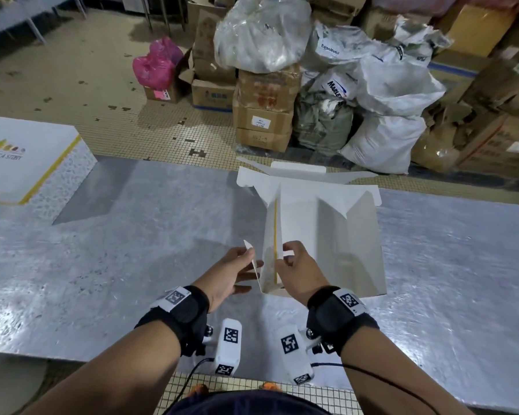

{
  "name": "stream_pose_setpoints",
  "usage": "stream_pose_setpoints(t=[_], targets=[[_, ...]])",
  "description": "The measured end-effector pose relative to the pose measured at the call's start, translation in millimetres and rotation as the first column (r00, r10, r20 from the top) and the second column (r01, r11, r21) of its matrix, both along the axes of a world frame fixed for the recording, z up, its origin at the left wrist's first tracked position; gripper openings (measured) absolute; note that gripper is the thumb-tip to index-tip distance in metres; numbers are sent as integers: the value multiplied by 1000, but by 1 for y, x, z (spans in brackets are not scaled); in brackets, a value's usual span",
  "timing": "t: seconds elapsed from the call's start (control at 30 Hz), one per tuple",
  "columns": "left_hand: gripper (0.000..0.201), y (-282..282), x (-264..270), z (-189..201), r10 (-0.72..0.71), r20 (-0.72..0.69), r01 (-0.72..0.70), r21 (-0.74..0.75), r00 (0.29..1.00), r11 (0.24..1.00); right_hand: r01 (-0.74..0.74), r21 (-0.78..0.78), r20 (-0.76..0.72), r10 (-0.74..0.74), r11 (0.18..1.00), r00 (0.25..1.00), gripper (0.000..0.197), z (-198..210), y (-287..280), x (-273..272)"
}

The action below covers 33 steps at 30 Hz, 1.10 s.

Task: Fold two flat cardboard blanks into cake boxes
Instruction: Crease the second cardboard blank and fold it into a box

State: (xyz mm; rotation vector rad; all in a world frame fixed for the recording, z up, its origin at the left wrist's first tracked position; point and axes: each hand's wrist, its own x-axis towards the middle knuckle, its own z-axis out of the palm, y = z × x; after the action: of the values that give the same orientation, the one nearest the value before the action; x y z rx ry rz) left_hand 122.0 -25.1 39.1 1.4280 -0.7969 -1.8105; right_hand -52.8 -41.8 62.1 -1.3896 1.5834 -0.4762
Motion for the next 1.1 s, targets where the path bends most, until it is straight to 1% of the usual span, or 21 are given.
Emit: stream_pose_setpoints(t=[0.13, 0.17, 0.23, 0.3, 0.4, 0.53, 0.6, 0.67, 0.7, 0.77, 0.87, 0.97, 1.03, 1.1], targets=[[48, -4, -4, -2, 5, -81, -4, 12, 997, 1000, -64, 114, 97, 53, 991, 994, 31, 9, 0, 0], [46, -5, -5, -2, 2, -101, -1, 7, 995, 1000, -73, 133, 106, 59, 988, 993, 31, 10, 0, 1], [35, -6, -9, -1, -6, -126, 5, -3, 992, 1000, -90, 144, 96, 77, 985, 992, 34, 10, -1, 2], [29, -6, -11, -1, -6, -119, 6, -5, 993, 1000, -103, 155, 73, 93, 983, 993, 37, 11, -3, 2], [37, -4, -8, 1, -31, -79, 32, 7, 996, 999, -103, 190, 102, 85, 976, 991, 47, 16, -4, 2], [45, -1, 2, -4, -50, -27, 51, 17, 998, 999, -93, 253, 137, 59, 963, 989, 52, 21, -7, 9], [51, 1, 5, -7, -21, -32, 22, 10, 999, 1000, -113, 253, 128, 82, 961, 988, 50, 21, -7, 12], [63, 3, 6, -9, 13, -51, -13, 1, 999, 1000, -150, 209, 88, 134, 966, 987, 41, 23, -5, 16], [64, 4, 6, -9, 29, -67, -30, -6, 997, 1000, -152, 178, 69, 142, 972, 988, 37, 23, -5, 18], [58, 6, 6, -8, 57, -114, -58, -4, 992, 998, -116, 132, 57, 109, 985, 992, 33, 18, -4, 21], [59, 8, 6, -6, 63, -127, -63, 4, 990, 998, -35, 111, 88, 25, 993, 996, 29, 11, -3, 26], [58, 10, 6, -4, 52, -111, -52, -2, 992, 999, -35, 106, 111, 23, 994, 994, 26, 9, -3, 30], [65, 11, 5, -3, 68, -101, -68, 12, 992, 998, -35, 129, 158, 14, 991, 987, 26, 9, -2, 32], [62, 12, 5, -3, 98, -103, -97, 17, 990, 995, -29, 160, 197, -3, 987, 980, 27, 9, 0, 35]])
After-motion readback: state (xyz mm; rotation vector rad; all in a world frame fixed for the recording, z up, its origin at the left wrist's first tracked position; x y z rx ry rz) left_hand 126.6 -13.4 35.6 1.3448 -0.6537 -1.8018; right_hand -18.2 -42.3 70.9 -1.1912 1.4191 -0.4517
